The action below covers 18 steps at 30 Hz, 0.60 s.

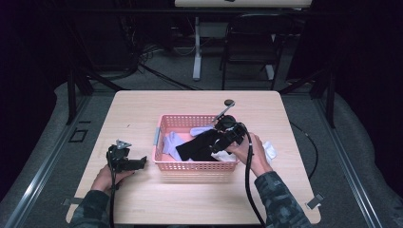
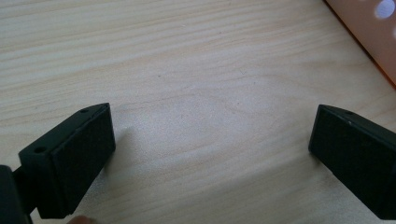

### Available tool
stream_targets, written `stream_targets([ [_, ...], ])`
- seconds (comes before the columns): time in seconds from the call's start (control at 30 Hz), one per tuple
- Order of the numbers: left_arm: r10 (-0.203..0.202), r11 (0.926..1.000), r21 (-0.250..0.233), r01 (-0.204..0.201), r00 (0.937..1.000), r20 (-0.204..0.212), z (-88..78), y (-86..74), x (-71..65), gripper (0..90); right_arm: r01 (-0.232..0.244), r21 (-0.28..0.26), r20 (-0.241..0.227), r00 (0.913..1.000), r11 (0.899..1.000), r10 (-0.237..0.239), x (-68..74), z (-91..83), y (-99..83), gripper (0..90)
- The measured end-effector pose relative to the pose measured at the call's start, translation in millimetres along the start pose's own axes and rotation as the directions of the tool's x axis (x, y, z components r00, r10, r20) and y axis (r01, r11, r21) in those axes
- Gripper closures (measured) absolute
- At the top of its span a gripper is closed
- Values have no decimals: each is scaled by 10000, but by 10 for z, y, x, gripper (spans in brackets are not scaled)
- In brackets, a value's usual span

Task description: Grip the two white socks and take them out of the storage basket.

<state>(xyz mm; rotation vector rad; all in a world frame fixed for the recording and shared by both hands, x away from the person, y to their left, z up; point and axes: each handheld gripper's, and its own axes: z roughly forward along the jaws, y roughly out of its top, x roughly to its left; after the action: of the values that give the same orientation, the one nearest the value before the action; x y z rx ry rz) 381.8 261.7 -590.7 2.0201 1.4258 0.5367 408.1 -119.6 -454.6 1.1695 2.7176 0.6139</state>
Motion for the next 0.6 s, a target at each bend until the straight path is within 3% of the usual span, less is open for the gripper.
stream_targets([
  [0.2, -2, 10000, -3, 2, 10000, 0, 0, 0, 0, 1, -107, 681, 121, 9999, 9976, 99, 16, 268, 1, 256],
  [0.3, -1, 10000, -4, 1, 10000, 1, 0, 0, 0, 1, -460, 806, 122, 9989, 9957, 452, 5, 396, -11, 324],
  [0.37, -2, 10000, -4, 2, 10000, 1, 0, 0, 0, 1, -392, 1205, 122, 9992, 9919, 380, -19, 446, -3, 379],
  [0.5, -1, 10000, -3, 1, 10000, 2, 0, 0, 0, 1, -570, 1428, 272, 9982, 9881, 536, -13, 548, -2, 458],
  [0.53, -3, 10000, -5, 3, 10000, 1, 0, 0, 0, 1, -422, 1632, 365, 9987, 9857, 368, -20, 558, 6, 475],
  [0.6, 2, 10000, -2, -2, 10000, 2, 0, 0, 0, 1, -451, 1768, 407, 9984, 9832, 384, -14, 582, 11, 596],
])
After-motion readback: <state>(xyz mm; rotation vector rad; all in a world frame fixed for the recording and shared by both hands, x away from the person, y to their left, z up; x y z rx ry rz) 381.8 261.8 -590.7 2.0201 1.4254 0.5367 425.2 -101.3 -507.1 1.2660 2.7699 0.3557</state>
